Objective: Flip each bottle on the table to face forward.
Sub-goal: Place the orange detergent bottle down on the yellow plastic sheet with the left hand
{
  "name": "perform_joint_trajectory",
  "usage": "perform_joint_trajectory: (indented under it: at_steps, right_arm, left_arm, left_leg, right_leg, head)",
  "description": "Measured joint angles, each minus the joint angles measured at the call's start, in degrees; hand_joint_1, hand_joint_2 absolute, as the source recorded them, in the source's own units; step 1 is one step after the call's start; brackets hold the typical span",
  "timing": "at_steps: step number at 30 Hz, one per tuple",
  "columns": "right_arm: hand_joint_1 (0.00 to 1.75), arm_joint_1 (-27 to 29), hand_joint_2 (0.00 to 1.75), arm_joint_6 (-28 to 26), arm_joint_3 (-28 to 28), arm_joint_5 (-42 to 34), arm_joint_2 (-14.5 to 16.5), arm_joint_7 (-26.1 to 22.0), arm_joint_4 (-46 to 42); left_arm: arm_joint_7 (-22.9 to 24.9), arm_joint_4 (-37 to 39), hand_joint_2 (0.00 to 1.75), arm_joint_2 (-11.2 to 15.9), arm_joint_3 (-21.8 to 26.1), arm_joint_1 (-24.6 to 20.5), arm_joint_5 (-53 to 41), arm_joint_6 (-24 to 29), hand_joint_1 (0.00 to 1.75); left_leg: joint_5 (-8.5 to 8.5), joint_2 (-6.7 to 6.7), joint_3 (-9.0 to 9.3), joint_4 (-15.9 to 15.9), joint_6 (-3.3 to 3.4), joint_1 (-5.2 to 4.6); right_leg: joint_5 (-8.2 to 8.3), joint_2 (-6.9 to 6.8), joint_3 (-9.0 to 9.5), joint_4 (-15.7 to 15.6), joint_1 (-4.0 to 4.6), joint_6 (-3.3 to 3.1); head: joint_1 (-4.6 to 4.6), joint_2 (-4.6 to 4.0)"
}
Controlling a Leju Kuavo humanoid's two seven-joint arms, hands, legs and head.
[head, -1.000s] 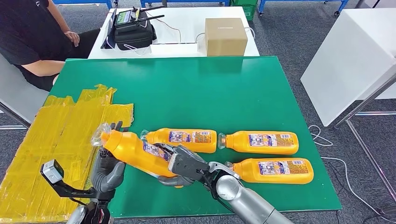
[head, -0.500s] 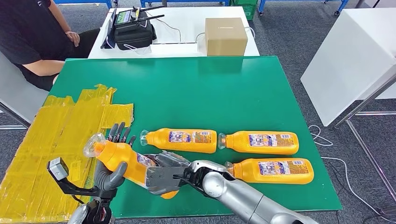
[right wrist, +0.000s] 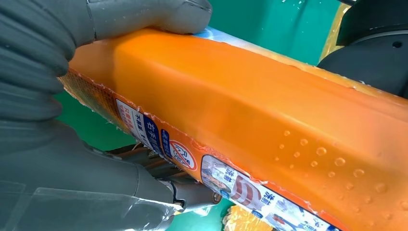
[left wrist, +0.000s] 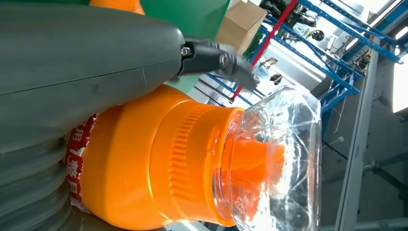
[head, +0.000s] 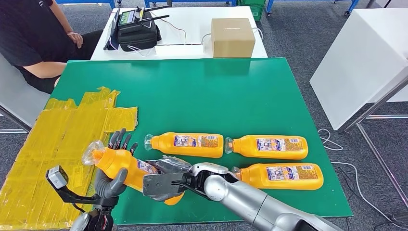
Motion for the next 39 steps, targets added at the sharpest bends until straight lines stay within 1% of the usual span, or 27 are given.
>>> perform_joint_trajectory:
  at_steps: [10, 16, 29, 34, 39]
  right_arm:
    - [1.75, -1.2, 1.75, -0.4, 0.9, -1.5, -0.3, 0.1, 0.7]
    - [1.75, -0.6, 1.75, -2.6, 0.1, -2.1, -1.5, -0.9, 0.0]
    - [1.75, -0.2, 1.75, -2.8, -0.5, -2.2, -2.3, -1.2, -1.0]
    - [1.75, 0.7, 1.75, -4.2, -1.0, -2.3, -2.7, -1.7, -1.7]
    - [1.75, 1.1, 1.75, -4.4, -1.4, -2.4, -3.1, -1.7, -2.3]
  left_arm:
    - [0.2, 1.4, 1.75, -0.2, 0.2, -1.1, 1.3, -0.8, 1.75]
    - [0.2, 1.7, 1.75, -0.5, 0.1, -2.0, 1.6, -0.8, 1.75]
    - [0.2, 1.8, 1.75, -0.8, -0.1, -2.4, 1.6, -0.7, 1.75]
    - [0.2, 1.8, 1.75, -1.0, -0.2, -2.3, 1.7, -0.8, 1.75]
    - [0.2, 1.8, 1.75, -1.2, -0.3, -2.3, 1.7, -0.8, 1.75]
  left_leg:
    - [0.01, 0.01, 0.02, 0.0, 0.00, 0.00]
    - [0.00, 0.01, 0.01, 0.0, 0.00, -0.01]
    - [0.00, 0.02, 0.02, 0.0, 0.00, 0.00]
    - [0.00, 0.01, 0.00, 0.0, 0.00, 0.00]
    - [0.00, 0.01, 0.00, 0.0, 0.00, -0.01]
  right_leg:
    - [0.00, 0.00, 0.00, 0.0, 0.01, 0.00]
    - [0.00, 0.00, -0.01, 0.0, 0.00, 0.00]
    - [0.00, 0.00, -0.02, 0.0, 0.00, 0.00]
    - [0.00, 0.00, -0.02, 0.0, 0.00, 0.00]
    - [0.00, 0.00, -0.02, 0.0, 0.00, 0.00]
  head:
    - [-0.01, 0.00]
    - [0.00, 0.00]
    - [-0.01, 0.00]
    - [0.00, 0.00]
    - [0.00, 0.00]
